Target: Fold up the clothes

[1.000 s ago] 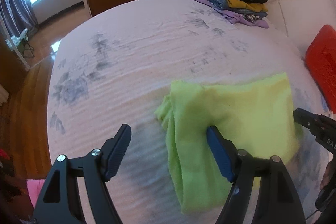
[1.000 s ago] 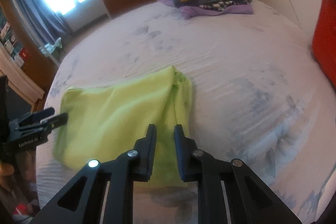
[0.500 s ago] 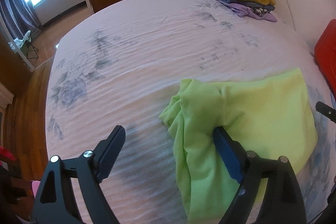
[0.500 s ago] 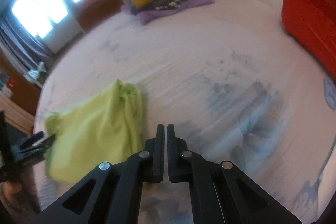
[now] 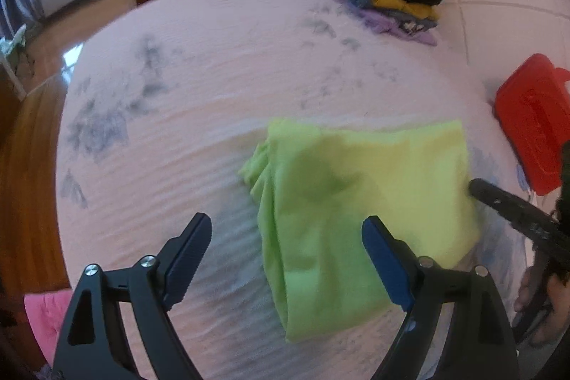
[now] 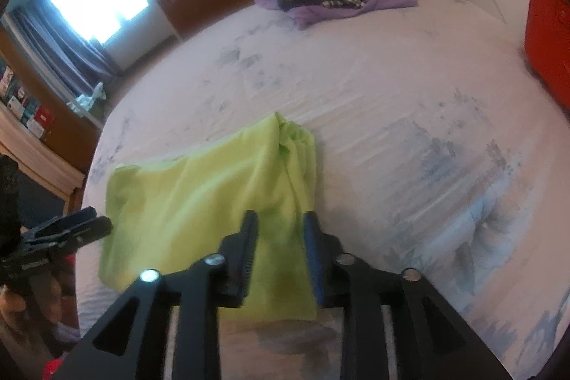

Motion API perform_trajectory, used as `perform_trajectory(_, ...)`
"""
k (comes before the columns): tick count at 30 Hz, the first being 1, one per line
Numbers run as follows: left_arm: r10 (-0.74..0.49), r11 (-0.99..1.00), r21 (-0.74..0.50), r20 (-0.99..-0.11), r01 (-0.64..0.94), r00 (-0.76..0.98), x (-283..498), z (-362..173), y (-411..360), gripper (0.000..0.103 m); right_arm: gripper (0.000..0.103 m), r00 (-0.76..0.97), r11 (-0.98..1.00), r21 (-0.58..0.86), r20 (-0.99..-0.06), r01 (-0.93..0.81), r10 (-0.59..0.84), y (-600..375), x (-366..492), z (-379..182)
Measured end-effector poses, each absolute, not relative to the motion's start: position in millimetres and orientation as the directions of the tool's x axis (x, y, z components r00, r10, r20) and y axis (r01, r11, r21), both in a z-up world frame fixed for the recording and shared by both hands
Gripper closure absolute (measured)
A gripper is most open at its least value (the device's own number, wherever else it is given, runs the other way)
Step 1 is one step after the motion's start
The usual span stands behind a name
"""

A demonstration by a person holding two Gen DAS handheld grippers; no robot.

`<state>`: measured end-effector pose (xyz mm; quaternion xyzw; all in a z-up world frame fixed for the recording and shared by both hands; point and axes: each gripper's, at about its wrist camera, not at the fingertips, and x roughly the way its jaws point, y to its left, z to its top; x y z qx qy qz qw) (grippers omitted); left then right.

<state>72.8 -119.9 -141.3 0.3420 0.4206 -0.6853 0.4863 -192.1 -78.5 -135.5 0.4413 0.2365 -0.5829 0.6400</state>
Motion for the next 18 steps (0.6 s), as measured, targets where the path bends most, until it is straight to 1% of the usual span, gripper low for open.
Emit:
perform_trajectory(3,-0.374,-0.149,-0.291,-0.868,0.945,-0.327,71,-147,-125,0.016,0.071,0.218,-0.066,0.299,-0.812,0.952,-0.542,-77,-194,-133)
perform_trajectory(10,-0.438,-0.177,-0.194,-0.862,0.965,-0.254,54,-155,-131,0.015,0.071,0.222,-0.075,0.308,-0.814,0.948,-0.536,-92,-192,-138)
perform_trajectory(12,-0.455,-0.195,-0.173,-0.856,0.965,-0.245,52,-156,-129,0.013,0.071,0.212,-0.072,0.294,-0.819,0.953,-0.533,-98,-189,-143)
perform_trajectory(18,-0.466,-0.2,-0.163,-0.852,0.966,-0.24,53,-157,-129,0.011,0.069,0.182,-0.061,0.254,-0.822,0.965,-0.54,-103,-185,-151)
